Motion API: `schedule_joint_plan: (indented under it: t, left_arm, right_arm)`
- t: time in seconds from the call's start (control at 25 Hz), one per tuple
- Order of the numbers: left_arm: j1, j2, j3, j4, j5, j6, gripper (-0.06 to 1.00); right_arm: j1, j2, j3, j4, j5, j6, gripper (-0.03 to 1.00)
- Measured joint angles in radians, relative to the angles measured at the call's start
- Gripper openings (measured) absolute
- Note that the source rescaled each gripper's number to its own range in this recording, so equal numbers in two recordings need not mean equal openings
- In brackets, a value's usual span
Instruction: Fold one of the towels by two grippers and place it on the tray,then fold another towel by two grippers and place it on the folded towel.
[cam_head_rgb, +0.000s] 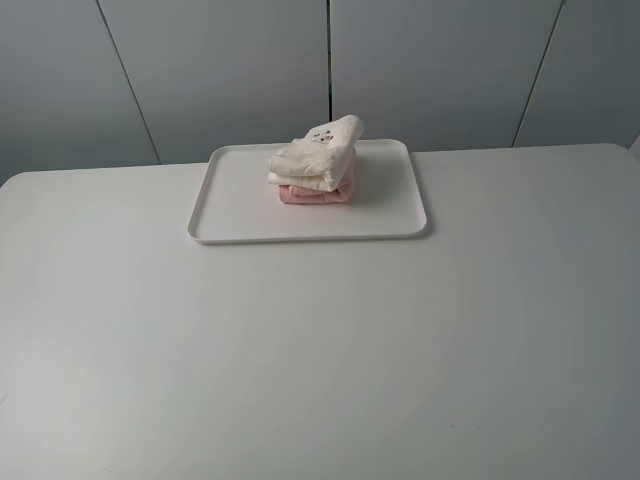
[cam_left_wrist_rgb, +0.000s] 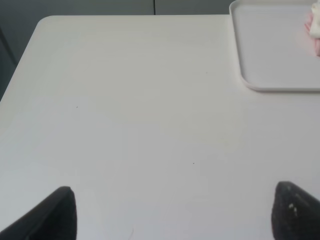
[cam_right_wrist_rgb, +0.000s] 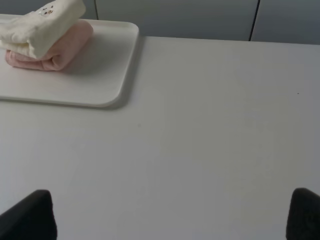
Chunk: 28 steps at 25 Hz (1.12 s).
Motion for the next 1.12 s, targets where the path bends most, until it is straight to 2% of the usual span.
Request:
schedule_joint_plan:
  t: [0.28, 1.12]
  left_arm:
    - [0.000, 0.000, 0.000, 0.000, 0.000, 0.000, 1.00]
    - [0.000, 0.000, 0.000, 0.000, 0.000, 0.000, 1.00]
  right_arm:
    - [0.037, 0.000, 0.000, -0.034, 0.000, 0.023, 0.99]
    - [0.037, 0.000, 0.000, -0.025, 0.000, 0.035, 0.99]
